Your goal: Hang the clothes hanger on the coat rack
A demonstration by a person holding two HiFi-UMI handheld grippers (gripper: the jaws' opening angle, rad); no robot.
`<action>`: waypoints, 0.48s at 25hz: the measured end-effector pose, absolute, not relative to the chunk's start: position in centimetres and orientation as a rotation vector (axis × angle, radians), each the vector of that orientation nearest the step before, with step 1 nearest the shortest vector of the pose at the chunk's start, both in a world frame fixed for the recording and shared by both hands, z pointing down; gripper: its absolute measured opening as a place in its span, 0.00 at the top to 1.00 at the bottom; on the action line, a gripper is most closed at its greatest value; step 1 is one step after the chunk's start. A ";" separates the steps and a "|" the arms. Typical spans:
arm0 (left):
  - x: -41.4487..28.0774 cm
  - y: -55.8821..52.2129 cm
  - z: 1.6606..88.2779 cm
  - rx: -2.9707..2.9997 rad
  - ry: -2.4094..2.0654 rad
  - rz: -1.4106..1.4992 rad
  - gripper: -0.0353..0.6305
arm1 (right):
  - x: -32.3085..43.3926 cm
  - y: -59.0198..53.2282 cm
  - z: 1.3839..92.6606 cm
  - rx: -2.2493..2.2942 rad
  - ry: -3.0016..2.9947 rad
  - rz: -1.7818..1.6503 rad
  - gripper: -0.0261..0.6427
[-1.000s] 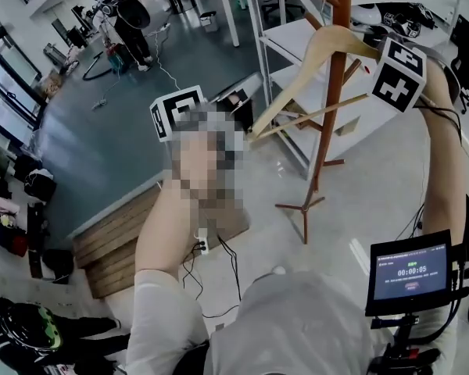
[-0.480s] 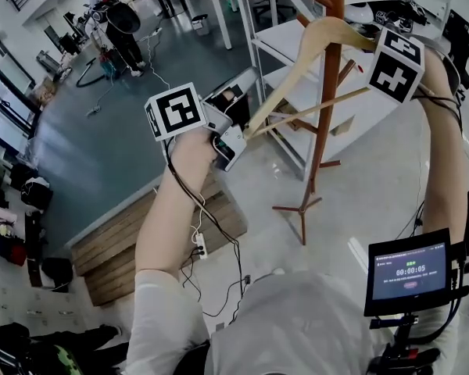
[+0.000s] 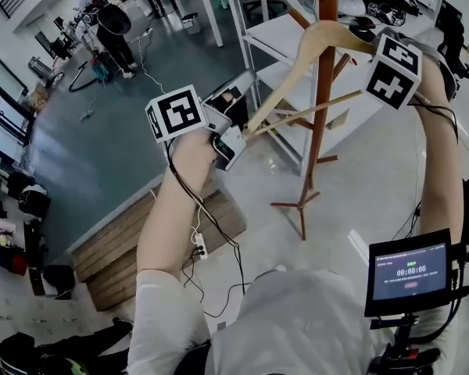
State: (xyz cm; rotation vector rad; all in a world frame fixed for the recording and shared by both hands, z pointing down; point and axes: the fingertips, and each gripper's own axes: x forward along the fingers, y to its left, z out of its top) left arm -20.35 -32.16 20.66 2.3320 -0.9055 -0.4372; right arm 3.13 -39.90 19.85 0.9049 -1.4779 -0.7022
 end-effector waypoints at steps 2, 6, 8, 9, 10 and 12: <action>-20.1 -32.7 20.8 2.341 -0.901 -0.430 0.94 | 3.6 -40.0 20.2 0.917 -1.474 -0.692 0.93; -19.4 -34.1 21.7 2.356 -0.914 -0.395 0.94 | 4.5 -40.2 21.3 0.942 -1.476 -0.668 0.93; -18.9 -34.7 22.1 2.374 -0.927 -0.368 0.94 | 5.0 -40.4 21.7 0.958 -1.480 -0.658 0.93; -18.6 -35.0 22.2 2.389 -0.935 -0.350 0.94 | 5.3 -40.5 21.9 0.966 -1.482 -0.653 0.93; -18.3 -35.3 22.2 2.405 -0.945 -0.332 0.94 | 5.5 -40.6 22.2 0.972 -1.484 -0.646 0.93; -17.8 -35.8 22.2 2.434 -0.966 -0.304 0.94 | 6.0 -40.7 22.6 0.985 -1.495 -0.633 0.93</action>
